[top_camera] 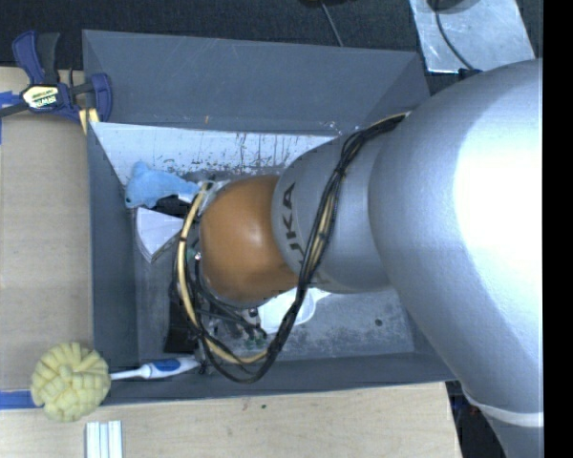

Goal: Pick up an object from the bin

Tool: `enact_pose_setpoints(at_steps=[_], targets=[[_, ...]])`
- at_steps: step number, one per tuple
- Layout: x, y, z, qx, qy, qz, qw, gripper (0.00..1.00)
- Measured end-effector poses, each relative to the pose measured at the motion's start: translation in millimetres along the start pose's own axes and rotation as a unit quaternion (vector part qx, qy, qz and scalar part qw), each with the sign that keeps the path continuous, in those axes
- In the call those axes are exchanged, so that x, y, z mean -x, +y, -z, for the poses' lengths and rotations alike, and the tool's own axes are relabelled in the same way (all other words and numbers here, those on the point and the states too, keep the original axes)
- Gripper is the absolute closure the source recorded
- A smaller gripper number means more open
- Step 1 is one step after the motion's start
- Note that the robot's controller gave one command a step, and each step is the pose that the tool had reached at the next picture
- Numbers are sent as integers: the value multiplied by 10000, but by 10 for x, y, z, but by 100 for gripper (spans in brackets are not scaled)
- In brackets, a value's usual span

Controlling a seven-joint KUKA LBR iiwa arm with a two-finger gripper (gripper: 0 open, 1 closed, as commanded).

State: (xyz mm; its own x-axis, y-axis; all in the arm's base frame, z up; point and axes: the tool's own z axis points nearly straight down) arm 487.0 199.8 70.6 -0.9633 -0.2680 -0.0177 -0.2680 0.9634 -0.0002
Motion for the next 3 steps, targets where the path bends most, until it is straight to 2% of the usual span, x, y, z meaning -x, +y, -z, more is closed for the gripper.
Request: enact_pose_setpoints(at_steps=[1, 2, 3], targets=[[53, 206, 4, 14, 14, 238, 9997, 100], [53, 206, 6, 15, 14, 237, 9997, 100], [49, 202, 162, 12, 18, 232, 9997, 100]])
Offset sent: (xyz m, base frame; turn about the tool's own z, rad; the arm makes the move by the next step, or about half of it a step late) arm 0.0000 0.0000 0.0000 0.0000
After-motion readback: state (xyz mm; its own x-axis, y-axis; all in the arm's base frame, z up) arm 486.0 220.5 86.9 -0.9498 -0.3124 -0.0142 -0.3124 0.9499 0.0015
